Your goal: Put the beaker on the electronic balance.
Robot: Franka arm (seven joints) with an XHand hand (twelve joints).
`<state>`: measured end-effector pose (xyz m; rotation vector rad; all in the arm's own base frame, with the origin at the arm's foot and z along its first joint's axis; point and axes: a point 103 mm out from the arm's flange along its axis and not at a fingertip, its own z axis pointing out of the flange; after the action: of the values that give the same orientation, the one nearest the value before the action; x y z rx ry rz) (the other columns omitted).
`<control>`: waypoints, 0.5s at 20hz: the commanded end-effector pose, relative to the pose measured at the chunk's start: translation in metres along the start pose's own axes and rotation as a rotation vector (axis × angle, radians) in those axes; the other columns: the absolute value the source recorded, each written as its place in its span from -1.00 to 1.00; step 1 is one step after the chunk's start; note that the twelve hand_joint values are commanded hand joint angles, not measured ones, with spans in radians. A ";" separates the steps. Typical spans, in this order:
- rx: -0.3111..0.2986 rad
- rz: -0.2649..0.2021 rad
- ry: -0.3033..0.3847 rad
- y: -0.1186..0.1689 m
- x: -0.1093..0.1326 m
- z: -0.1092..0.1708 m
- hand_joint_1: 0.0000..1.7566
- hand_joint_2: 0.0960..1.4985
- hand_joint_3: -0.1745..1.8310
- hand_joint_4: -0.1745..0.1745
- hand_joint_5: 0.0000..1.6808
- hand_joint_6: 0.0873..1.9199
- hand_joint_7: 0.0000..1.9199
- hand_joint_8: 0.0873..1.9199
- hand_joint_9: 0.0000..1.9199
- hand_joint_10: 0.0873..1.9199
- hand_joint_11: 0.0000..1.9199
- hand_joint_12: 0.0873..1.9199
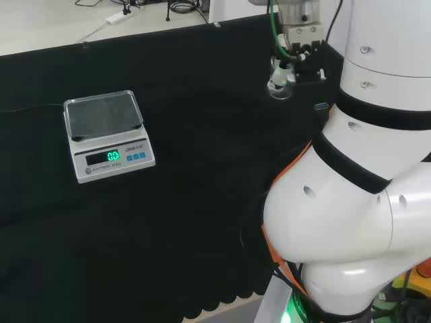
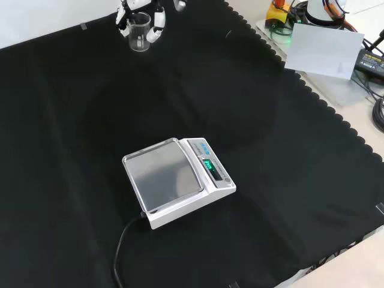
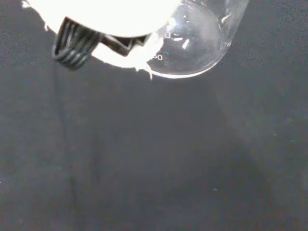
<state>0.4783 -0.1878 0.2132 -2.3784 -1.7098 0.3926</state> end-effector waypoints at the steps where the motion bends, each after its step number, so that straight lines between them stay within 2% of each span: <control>1: 0.005 -0.080 -0.044 -0.006 0.041 -0.015 0.35 -0.34 -0.05 0.00 -0.15 0.09 -0.09 -0.20 0.12 -0.48 -0.20 0.25; 4: -0.004 -0.097 -0.045 -0.008 0.062 -0.023 0.35 -0.34 -0.04 0.00 -0.15 0.09 -0.09 -0.20 0.12 -0.48 -0.20 0.25; 7: -0.016 -0.113 -0.047 -0.011 0.076 -0.033 0.35 -0.35 -0.04 0.00 -0.15 0.10 -0.09 -0.20 0.13 -0.49 -0.19 0.25; 9: -0.021 -0.120 -0.023 -0.014 0.072 -0.042 0.35 -0.35 -0.04 0.00 -0.15 0.10 -0.09 -0.20 0.13 -0.49 -0.19 0.25; 10: -0.023 -0.131 -0.027 -0.014 0.084 -0.045 0.35 -0.35 -0.04 0.00 -0.15 0.10 -0.09 -0.20 0.13 -0.49 -0.19 0.25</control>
<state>0.5000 -0.1171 0.2376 -2.2878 -1.8588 0.4176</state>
